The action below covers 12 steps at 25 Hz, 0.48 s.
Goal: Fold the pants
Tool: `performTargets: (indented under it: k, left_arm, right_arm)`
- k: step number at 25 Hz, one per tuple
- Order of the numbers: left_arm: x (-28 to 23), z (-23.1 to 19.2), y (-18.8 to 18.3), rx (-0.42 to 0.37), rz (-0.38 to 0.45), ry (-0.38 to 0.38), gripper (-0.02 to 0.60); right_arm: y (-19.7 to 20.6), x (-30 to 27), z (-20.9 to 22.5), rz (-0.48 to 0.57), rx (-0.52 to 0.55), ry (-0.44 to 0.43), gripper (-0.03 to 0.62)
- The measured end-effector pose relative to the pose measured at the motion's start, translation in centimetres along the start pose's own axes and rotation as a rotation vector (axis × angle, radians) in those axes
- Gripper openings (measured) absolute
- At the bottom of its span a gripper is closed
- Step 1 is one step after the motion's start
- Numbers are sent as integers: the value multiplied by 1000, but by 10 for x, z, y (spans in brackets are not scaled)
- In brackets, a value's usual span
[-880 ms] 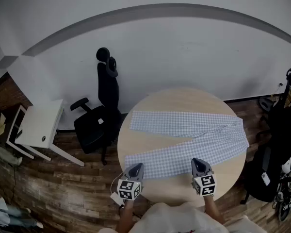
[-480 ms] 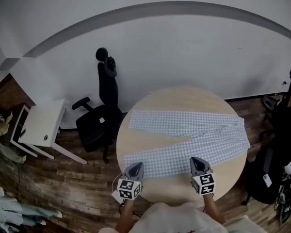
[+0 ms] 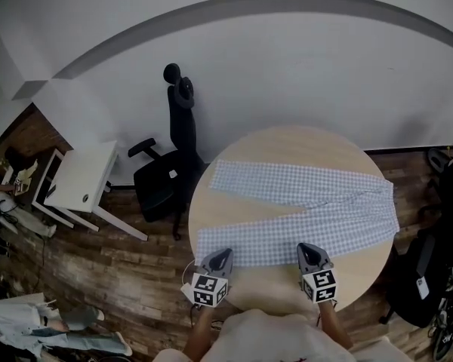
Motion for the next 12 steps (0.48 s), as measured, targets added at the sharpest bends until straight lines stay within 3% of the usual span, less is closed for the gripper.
performTargets:
  k: [12]
  left_arm:
    - [-6,-5,-4,-23,-10,4,38]
  right_arm:
    - [1,-11,8,-4,-7,-11,29]
Point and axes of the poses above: the fingertips, and each gripper's own axes: x backward along the fingers, z to its right, y out of its underside, the point moved 7 cm from there along x, backward along the fingers, and after that the axes turned 2 degrees about z, right-handed, at the moved point
